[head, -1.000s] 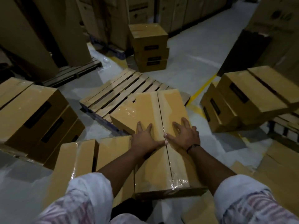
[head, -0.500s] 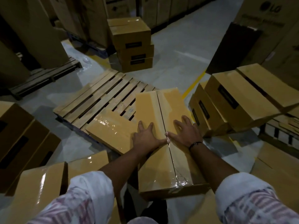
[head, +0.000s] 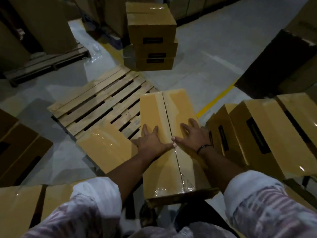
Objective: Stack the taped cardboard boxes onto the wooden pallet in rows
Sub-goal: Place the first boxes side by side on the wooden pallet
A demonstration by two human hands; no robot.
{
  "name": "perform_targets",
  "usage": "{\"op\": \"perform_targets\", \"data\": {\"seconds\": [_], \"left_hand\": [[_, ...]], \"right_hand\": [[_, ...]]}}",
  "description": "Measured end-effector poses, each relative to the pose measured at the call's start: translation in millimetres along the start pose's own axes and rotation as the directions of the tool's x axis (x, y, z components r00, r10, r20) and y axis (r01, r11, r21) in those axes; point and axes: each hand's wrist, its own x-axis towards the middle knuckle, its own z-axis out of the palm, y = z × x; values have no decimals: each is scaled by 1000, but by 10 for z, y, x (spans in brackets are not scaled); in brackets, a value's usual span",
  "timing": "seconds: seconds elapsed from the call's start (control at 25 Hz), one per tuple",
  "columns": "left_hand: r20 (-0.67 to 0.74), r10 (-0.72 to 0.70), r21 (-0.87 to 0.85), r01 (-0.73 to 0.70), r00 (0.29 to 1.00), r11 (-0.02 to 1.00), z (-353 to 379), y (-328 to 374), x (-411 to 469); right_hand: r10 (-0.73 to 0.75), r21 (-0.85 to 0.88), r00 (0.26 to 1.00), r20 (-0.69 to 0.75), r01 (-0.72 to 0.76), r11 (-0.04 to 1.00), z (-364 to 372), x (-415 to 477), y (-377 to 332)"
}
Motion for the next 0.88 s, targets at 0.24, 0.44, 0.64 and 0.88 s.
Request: {"op": "perform_targets", "data": {"seconds": [0.24, 0.44, 0.64, 0.88], "left_hand": [[-48, -199, -117, 193, 979, 974, 44, 226, 951], [-62, -394, -200, 375, 917, 905, 296, 369, 1467], [-51, -521, -250, 495, 852, 833, 695, 145, 1935], [-76, -585, -262, 550, 807, 793, 1227, -541, 2584]], "right_hand": [[-198, -34, 975, 98, 202, 979, 16, 1377, 56], [-353, -67, 904, 240, 378, 923, 77, 2171, 104], [-445, -53, 812, 376, 499, 865, 581, 2742, 72], [-521, -18, 764, 381, 569, 822, 1486, 3345, -153]]}}
